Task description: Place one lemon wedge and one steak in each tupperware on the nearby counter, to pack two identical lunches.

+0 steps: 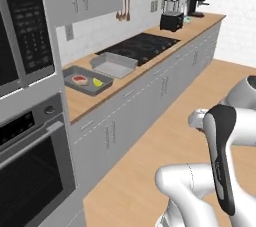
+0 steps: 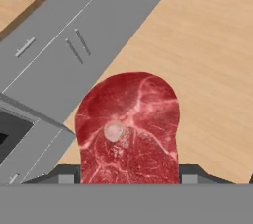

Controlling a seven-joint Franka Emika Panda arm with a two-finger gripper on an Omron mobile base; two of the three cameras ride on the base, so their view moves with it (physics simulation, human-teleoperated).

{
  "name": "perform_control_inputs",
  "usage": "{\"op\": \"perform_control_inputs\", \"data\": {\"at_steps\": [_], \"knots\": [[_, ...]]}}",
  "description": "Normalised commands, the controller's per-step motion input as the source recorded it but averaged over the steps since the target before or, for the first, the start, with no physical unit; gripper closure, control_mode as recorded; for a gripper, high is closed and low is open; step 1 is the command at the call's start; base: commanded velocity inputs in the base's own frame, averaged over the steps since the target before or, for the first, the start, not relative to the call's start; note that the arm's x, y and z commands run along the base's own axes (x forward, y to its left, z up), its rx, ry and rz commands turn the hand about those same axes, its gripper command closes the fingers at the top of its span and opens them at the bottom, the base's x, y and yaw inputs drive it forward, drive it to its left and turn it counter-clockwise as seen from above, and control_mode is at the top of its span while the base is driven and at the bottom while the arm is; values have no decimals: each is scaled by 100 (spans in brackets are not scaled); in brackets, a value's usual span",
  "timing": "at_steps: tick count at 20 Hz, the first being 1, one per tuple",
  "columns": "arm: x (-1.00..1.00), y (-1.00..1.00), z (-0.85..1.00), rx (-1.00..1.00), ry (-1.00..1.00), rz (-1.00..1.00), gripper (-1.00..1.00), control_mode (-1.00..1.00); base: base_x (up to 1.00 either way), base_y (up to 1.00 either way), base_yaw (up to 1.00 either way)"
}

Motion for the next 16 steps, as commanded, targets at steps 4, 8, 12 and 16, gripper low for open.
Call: {"op": "perform_control_inputs", "data": {"at_steps": [4,8,12,16], "knots": [[0,0,0,0,0,0,100,100,100,0,2],[0,0,0,0,0,0,100,100,100,-5,11],[0,0,0,0,0,0,100,100,100,-21,27],[0,0,0,0,0,0,100,100,100,-36,44]]}}
